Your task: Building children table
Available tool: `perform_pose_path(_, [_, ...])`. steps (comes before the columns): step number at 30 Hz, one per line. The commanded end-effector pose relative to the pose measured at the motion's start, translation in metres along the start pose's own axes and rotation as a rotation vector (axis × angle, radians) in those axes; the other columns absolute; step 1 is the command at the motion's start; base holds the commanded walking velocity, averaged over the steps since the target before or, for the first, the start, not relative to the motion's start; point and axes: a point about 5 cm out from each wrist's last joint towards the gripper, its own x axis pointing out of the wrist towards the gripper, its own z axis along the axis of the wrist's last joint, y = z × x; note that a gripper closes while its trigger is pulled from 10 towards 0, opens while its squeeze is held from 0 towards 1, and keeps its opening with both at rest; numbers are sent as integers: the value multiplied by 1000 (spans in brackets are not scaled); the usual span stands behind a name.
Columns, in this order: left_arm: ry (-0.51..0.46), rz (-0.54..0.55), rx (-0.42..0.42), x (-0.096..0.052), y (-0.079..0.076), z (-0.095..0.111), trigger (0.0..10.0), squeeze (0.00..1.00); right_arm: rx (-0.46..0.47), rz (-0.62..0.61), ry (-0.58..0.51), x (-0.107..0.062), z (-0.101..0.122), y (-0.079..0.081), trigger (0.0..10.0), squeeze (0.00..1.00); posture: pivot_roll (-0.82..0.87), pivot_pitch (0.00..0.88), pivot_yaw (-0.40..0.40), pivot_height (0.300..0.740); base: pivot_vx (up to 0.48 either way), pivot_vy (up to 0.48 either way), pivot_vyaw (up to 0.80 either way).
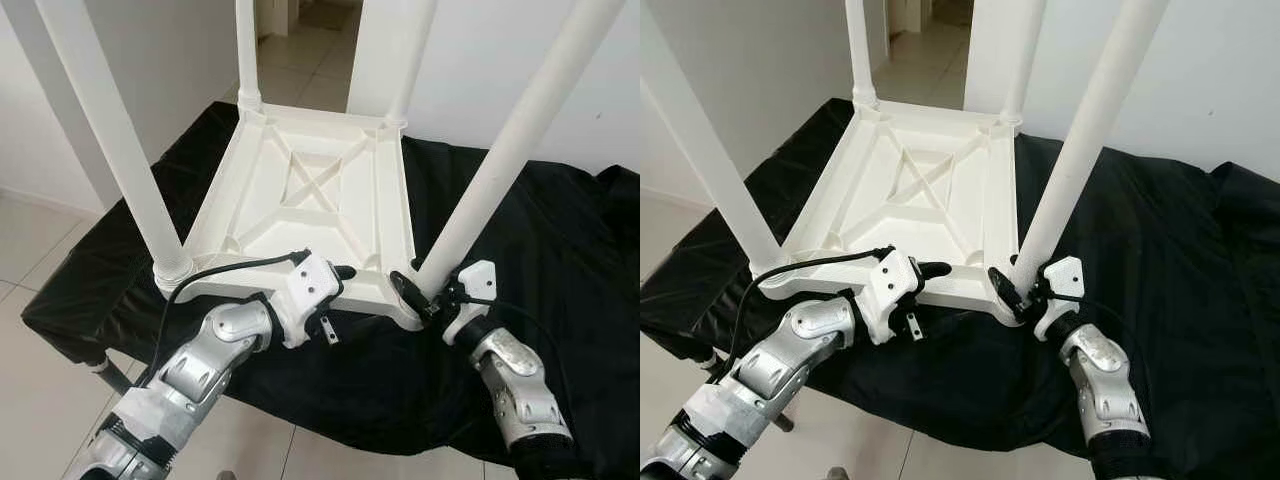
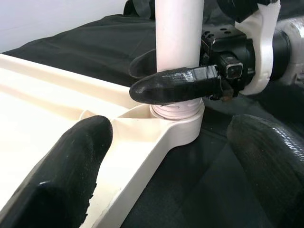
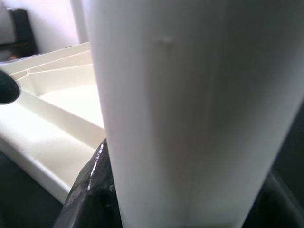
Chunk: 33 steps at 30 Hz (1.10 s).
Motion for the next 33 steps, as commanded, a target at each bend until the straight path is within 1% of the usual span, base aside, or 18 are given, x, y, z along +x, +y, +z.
perform_pose_path(1, [7,5,-1,-2,1,-3,10000,0,-4,-93,10,-8,-1,-10,10000,0,-48,0,-63,740,0,0,0])
perform_pose_path(2, [7,5,-1,-2,1,-3,10000,0,-4,-93,10,-8,-1,-10,10000,0,-48,0,-63,740,0,0,0])
perform_pose_path(5, [4,15,-7,-1,2,-4,10000,0,29,-300,5,-12,-4,-5,10000,0,-55,0,-81,740,0,0,0])
perform_pose_path(7, [4,15,-7,-1,2,-4,10000,0,29,-300,5,-12,-4,-5,10000,0,-55,0,-81,740,0,0,0])
perform_pose_path(8, [2,20,-7,0,3,-4,10000,0,37,-369,6,-14,-5,-3,10000,0,-58,0,-84,740,0,0,0])
perform_pose_path(9, [2,20,-7,0,3,-4,10000,0,37,-369,6,-14,-5,-3,10000,0,-58,0,-84,740,0,0,0])
perform_pose_path(11, [-3,31,-8,1,5,-4,10000,0,59,-482,14,-14,-7,10,10000,0,-69,0,-84,740,0,0,0])
perform_pose_path(12, [-3,31,-8,1,5,-4,10000,0,59,-482,14,-14,-7,10,10000,0,-69,0,-84,740,0,0,0])
perform_pose_path(13, [-4,38,-7,2,6,-4,10000,0,69,-499,16,-14,-7,17,10000,0,-69,0,-84,740,0,0,0])
perform_pose_path(15, [-4,38,-7,2,6,-4,10000,0,69,-499,16,-14,-7,17,10000,0,-69,0,-84,740,0,0,0])
perform_pose_path(16, [-13,54,-11,3,9,-2,10000,0,62,-480,2,-8,-4,33,10000,0,-68,0,-80,740,0,0,0])
perform_pose_path(20, [-10,57,-8,2,10,-2,10000,0,60,-474,-5,-3,-1,41,10000,0,-68,0,-71,740,0,0,0])
perform_pose_path(23, [-7,56,-8,1,10,-3,10000,0,67,-473,-3,-3,-2,41,10000,0,-68,0,-71,740,0,0,0])
perform_pose_path(28, [-2,58,1,0,10,-2,10000,0,57,-444,4,-5,-1,50,10000,0,-67,0,-61,740,0,0,0])
perform_pose_path(29, [4,61,7,-1,10,-3,10000,0,57,-439,3,-6,0,49,10000,314,-67,0,-59,740,0,0,0])
perform_pose_path(31, [7,63,10,-2,10,-4,10000,0,57,-439,2,-7,0,48,10000,314,-67,0,-59,740,0,0,0])
perform_pose_path(32, [10,67,15,-2,10,-4,10000,0,54,-429,-1,-8,2,46,10000,1000,-66,0,-58,740,0,0,0])
perform_pose_path(33, [10,67,15,-2,10,-4,10000,0,54,-429,-1,-8,2,46,10000,1000,-66,0,-58,740,0,0,0])
